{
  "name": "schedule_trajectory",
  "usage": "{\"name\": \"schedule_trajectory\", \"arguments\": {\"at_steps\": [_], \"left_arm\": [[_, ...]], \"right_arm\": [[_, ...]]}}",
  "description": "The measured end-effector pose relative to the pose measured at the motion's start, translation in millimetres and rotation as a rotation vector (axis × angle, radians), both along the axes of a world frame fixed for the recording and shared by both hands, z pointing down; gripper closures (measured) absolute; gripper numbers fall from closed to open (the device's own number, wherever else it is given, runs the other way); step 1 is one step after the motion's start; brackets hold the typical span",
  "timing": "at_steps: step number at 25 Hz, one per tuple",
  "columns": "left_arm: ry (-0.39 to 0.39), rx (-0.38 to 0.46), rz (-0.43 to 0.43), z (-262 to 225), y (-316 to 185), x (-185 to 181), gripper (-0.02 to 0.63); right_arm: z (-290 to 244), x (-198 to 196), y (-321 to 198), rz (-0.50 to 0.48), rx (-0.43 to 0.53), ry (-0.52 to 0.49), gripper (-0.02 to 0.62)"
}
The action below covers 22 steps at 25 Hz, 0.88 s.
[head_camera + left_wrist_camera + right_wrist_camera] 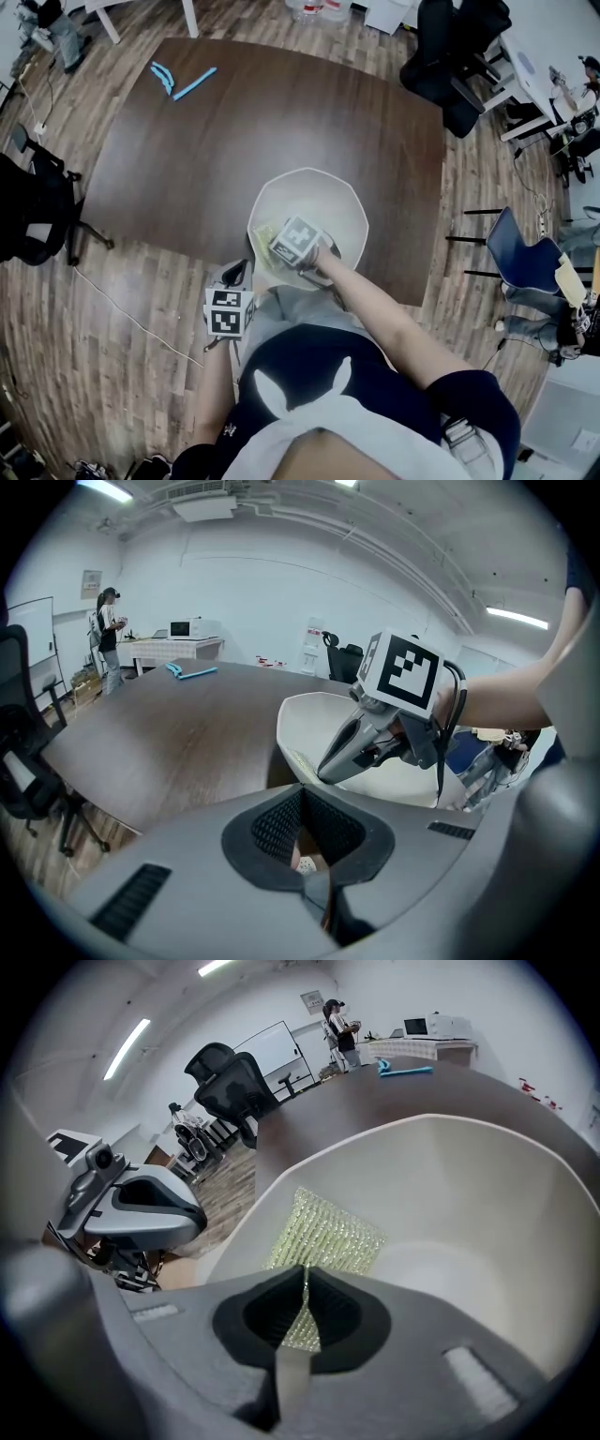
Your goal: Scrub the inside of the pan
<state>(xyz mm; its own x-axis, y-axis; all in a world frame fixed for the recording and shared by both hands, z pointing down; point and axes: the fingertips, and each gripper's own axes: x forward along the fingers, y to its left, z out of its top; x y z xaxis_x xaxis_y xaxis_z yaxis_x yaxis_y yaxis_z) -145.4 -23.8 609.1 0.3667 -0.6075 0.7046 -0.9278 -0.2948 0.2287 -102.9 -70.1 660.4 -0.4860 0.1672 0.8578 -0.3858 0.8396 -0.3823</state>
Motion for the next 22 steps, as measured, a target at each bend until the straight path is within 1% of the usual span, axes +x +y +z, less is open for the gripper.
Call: {"name": "schedule_trajectory", "arguments": {"at_steps": [4,11,17,22], "left_arm": [[-0.003,0.000,-0.016,0.7,2.3,-4.2,0.604],[-0.013,-0.007,-0.037,-1.6,5.9,-6.3,0.604],[-0.022,-0.011,-0.050,-0.2,10.6,-8.6,0.603],[-0.025,-0.007,-0.061,-3.4,11.3,-12.5,0.603]], "right_arm": [[3.6,-1.3,-6.4,0.014,0.030,0.003,0.581],[7.5,1.9,-17.9,0.007,0.069,0.019,0.581],[15.3,4.7,-23.5,-0.004,0.087,0.036,0.581],[18.1,3.5,-29.8,0.007,0.107,0.047,0.580]]}}
